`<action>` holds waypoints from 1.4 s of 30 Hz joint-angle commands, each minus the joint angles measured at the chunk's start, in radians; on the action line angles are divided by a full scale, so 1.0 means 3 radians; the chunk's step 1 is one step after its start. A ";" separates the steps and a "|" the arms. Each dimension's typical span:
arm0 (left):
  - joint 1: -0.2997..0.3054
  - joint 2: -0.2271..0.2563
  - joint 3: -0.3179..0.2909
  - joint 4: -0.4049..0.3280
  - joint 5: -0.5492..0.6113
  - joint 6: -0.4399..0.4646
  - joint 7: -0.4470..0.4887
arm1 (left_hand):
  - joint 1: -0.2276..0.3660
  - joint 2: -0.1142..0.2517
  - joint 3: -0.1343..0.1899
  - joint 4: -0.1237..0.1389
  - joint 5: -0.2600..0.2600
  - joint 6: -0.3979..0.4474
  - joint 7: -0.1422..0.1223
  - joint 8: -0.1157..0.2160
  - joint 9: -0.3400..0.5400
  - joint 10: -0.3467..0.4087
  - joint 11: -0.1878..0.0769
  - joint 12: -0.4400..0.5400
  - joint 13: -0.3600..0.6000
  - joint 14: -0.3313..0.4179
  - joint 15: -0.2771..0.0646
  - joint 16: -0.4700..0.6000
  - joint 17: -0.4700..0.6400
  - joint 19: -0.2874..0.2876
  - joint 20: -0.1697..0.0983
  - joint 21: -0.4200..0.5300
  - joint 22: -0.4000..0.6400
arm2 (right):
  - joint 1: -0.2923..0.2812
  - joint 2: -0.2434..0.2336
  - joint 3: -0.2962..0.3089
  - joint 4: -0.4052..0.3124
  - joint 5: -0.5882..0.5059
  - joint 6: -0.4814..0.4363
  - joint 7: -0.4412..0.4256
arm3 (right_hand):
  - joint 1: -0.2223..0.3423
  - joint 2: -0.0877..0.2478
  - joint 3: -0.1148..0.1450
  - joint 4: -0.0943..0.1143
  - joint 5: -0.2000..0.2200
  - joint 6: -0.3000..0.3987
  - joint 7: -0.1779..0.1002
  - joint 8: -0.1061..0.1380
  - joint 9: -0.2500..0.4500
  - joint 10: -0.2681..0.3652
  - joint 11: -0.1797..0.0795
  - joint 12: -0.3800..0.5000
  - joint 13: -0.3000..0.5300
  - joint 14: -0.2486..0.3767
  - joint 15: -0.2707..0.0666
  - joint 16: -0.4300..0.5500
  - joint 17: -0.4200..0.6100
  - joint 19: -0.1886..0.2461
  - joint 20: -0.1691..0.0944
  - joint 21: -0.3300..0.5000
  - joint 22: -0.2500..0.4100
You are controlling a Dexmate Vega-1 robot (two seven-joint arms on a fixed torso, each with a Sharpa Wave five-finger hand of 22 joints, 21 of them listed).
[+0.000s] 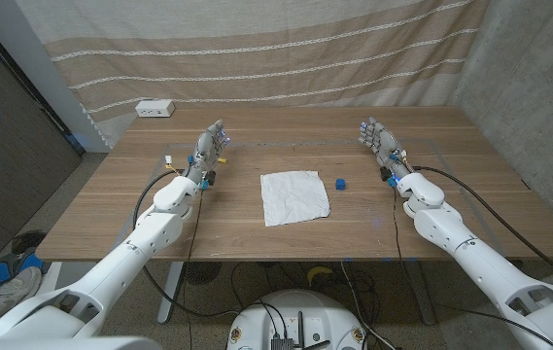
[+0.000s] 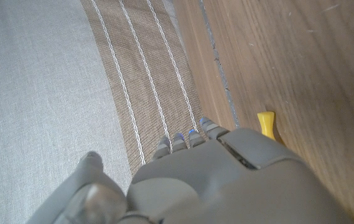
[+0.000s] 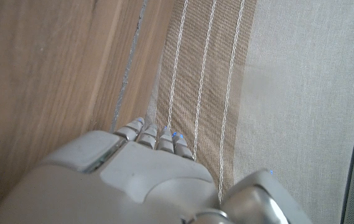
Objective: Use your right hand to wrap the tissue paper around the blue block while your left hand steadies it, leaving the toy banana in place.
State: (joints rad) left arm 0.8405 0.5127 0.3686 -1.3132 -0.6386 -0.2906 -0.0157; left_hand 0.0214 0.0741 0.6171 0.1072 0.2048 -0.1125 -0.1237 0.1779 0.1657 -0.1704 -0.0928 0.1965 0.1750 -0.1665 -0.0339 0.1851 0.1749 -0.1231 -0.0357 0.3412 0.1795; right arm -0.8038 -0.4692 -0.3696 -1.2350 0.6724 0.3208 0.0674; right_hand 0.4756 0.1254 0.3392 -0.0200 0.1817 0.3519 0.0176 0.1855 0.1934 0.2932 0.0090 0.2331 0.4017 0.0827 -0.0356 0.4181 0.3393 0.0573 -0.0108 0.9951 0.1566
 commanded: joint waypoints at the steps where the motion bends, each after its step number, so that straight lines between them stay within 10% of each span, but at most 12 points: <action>1: -0.0068 -0.0072 0.0034 0.0075 0.0077 -0.0086 0.0044 | 0.0032 0.0196 0.0023 -0.0021 0.0015 0.0000 -0.0031 0.0013 0.0012 -0.0044 0.0004 0.0008 0.0012 -0.0150 -0.0256 0.0004 0.0004 -0.0007 -0.0305 0.0009 0.0013 | 0.0101 0.0078 0.0054 0.0198 0.0115 0.0059 0.0117 | 0.0043 0.0014 0.0028 -0.0023 0.0024 0.0020 -0.0001 0.0019 0.0009 0.0025 0.0014 0.0005 -0.0008 0.0033 -0.0066 0.0006 -0.0011 0.0041 -0.0003 0.0064 0.0015; 15: -0.0052 -0.0094 0.0079 0.0065 0.0314 -0.0257 0.0220 | 0.0070 0.0147 0.0025 -0.0113 0.0001 0.0124 -0.0133 0.0041 0.0012 0.0060 0.0002 0.0034 0.0010 -0.0033 -0.0274 0.0020 -0.0007 0.0103 -0.0255 0.0021 0.0011 | 0.0232 0.0140 -0.0008 0.0405 -0.0056 0.0171 0.0038 | 0.0098 -0.0008 0.0068 -0.0174 0.0060 0.0050 0.0060 0.0035 -0.0015 0.0085 0.0081 -0.0024 -0.0123 0.0136 0.0087 0.0001 -0.0075 0.0088 0.0089 -0.0048 0.0018; 42: 0.0044 -0.0034 0.0114 -0.0024 0.0587 -0.0296 0.0444 | 0.0134 0.0120 0.0062 -0.0312 -0.0033 0.0401 -0.0134 0.0054 0.0014 0.0300 0.0105 0.0064 0.0012 0.0260 -0.0228 0.0041 -0.0008 0.0371 -0.0032 0.0064 0.0017 | -0.0293 -0.0632 -0.0181 -0.1060 -0.1365 -0.0631 -0.1161 | 0.0247 -0.0037 0.0119 -0.0425 0.0141 0.0147 0.0098 0.0071 -0.0008 0.0251 0.0106 0.0010 -0.0222 0.0431 0.0094 0.0146 -0.0043 0.0220 0.0200 -0.0171 0.0036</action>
State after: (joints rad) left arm 0.8589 0.5019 0.3962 -1.3327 -0.4709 -0.3749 0.1244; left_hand 0.0506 0.0871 0.6343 0.0205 0.1992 -0.0005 -0.1653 0.1888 0.1653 -0.0855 -0.0621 0.2130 0.1746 -0.0937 -0.0346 0.1897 0.1723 -0.0197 -0.0351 0.3564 0.1792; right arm -0.8366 -0.5745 -0.4146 -1.3942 0.3974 0.2575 -0.1721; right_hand 0.5401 0.1213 0.3714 -0.1381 0.2186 0.3859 0.0516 0.2003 0.1887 0.3557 0.0393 0.2274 0.3338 0.1993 -0.0096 0.4521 0.3229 0.1179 0.0500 0.9484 0.1656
